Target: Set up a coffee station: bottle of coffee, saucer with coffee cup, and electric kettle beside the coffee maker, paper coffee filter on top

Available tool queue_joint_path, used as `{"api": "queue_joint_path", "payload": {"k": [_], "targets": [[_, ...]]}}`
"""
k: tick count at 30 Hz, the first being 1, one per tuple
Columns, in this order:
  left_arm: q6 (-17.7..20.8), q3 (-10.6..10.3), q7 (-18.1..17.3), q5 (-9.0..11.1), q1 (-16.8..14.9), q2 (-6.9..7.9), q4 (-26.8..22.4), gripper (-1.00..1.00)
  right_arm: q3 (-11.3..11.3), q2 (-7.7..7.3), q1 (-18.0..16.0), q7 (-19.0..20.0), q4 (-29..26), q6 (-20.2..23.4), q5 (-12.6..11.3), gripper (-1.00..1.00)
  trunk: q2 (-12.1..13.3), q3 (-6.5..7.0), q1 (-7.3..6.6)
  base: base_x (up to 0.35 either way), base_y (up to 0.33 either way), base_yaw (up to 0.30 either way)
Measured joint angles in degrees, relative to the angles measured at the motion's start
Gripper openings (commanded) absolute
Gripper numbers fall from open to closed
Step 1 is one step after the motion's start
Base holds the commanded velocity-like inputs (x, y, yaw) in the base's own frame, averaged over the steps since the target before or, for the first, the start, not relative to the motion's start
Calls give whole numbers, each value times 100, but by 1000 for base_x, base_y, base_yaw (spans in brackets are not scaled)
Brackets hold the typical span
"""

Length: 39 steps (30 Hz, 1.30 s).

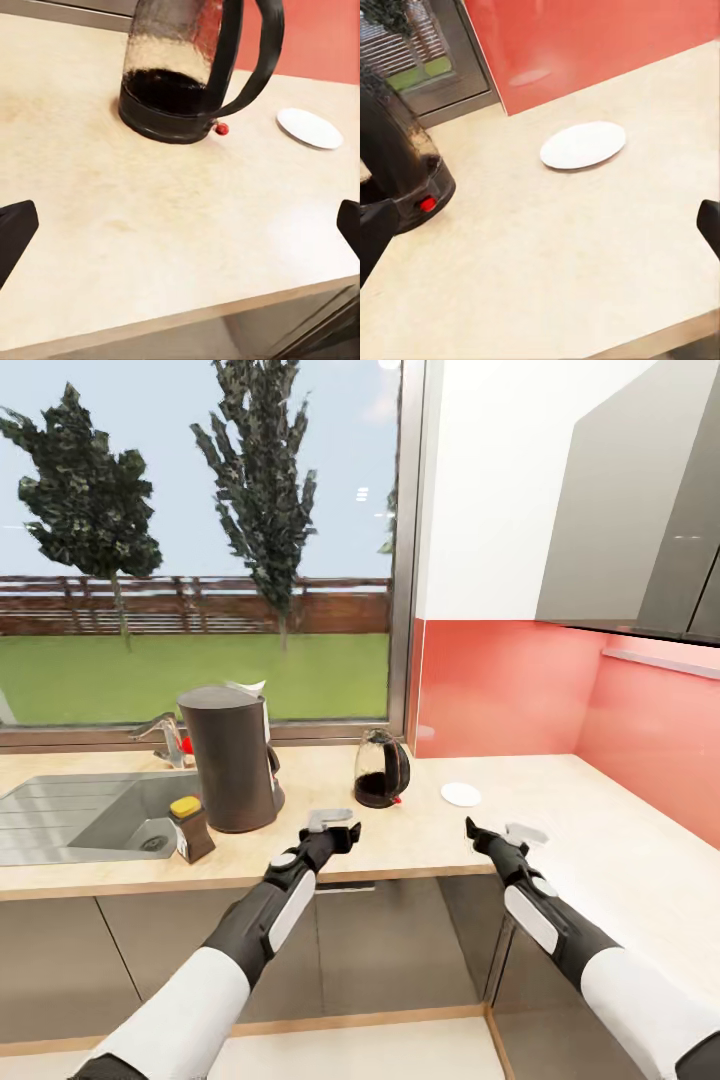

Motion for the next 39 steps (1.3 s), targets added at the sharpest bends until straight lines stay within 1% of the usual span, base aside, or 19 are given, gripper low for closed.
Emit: {"api": "queue_joint_path", "payload": {"k": [3, 4, 5, 10, 12, 14, 17, 21, 22, 24, 26, 27, 32, 39], "targets": [[102, 3, 8, 0, -37, -29, -3, 100, 16, -99, -45, -28, -54, 78, 1, 100, 0, 0, 0, 0, 0, 0], [151, 11, 11, 3, -48, -34, 1, 100, 30, -153, -66, -36, -83, 116, 5, 100, 0, 0, 0, 0, 0, 0], [166, 14, 9, 2, -49, -33, 2, 100, 38, -167, -70, -37, -91, 128, 8, 100, 0, -1, 0, 0, 0, 0], [258, 12, -1, -19, -34, -8, 10, 100, 52, -176, -70, -38, -68, 146, 31, 100, 1, -1, 0, 0, 0, 0], [401, 15, -2, -41, -1, 16, 13, 100, 61, -168, -70, -38, -71, 148, 36, 100, 1, -1, 0, 0, 0, 0], [456, 11, -2, -46, 4, 22, 18, 100, 64, -166, -70, -38, -69, 152, 53, 100, 1, -1, 0, 0, 0, 0], [491, 4, 2, -56, 7, 25, 46, 100, 67, -166, -70, -38, -53, 151, 89, 100, 1, -1, 0, 0, 0, 0], [501, -6, 19, -71, 26, 34, 39, 100, 68, -164, -70, -38, 102, 148, 115, 100, 1, -1, 0, 5, -2, 0], [501, -6, 26, -75, 28, 35, 47, 100, 72, -152, -70, -38, 137, 268, 172, 100, 1, -1, 0, 130, -72, 0], [503, -3, 32, -78, 32, 47, 71, 100, 76, -123, -70, -40, 172, 730, 308, 100, 1, -1, -1, 180, -103, 0], [505, -1, 32, -78, 40, 62, 88, 100, 74, -110, -71, -42, 174, 1142, 359, 100, 0, -1, -2, 235, -138, 0], [505, 2, 31, -80, 51, 72, 91, 100, 76, -107, -71, -37, 167, 1269, 361, 100, 0, -1, -2, 250, -147, 0], [513, 1, 23, -78, 96, 93, 89, 100, 81, -69, -71, -29, 155, 1469, 363, 100, 1, -1, -2, 240, -137, 0], [507, 0, 23, -64, 123, 97, 91, 100, 74, -49, -71, -33, 151, 1511, 367, 100, 1, -1, 0, 58, -30, 0]]}}
